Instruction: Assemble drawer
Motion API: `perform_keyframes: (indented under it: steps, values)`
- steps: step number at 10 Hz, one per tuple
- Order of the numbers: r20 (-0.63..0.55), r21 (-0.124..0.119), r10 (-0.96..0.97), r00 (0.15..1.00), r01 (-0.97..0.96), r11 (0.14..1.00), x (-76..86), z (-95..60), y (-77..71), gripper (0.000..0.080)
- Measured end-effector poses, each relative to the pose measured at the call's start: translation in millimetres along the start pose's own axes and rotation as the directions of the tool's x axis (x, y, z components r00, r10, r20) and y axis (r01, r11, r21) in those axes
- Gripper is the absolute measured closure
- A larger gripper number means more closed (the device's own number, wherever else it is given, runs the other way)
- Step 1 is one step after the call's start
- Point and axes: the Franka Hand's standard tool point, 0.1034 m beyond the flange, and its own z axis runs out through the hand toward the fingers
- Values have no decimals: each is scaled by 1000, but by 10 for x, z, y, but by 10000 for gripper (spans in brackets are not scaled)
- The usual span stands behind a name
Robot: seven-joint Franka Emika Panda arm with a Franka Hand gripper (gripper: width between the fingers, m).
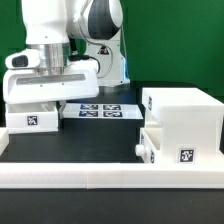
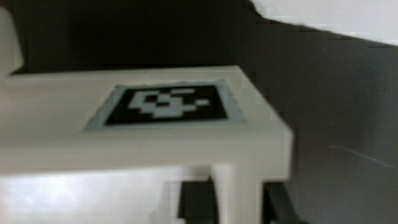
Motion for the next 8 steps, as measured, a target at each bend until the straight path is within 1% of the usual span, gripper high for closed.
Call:
perform_keyframes:
  steps: [2,4,5,6,7,8]
  values:
    - [0,1,-1,1000,1,1000,24,-18,-24,761]
    - [-10,1,-59,998,59,998,273,-320,-219,761]
    - [-14,3,-86,996,86,996,373,-425,-288,761]
    - [-14,9,-109,994,109,994,466,-495,-329,761]
    - [-13,17,-170,985,170,985,582,-550,-355,761]
    - [-17,27,-238,971,238,971,746,-598,-381,761]
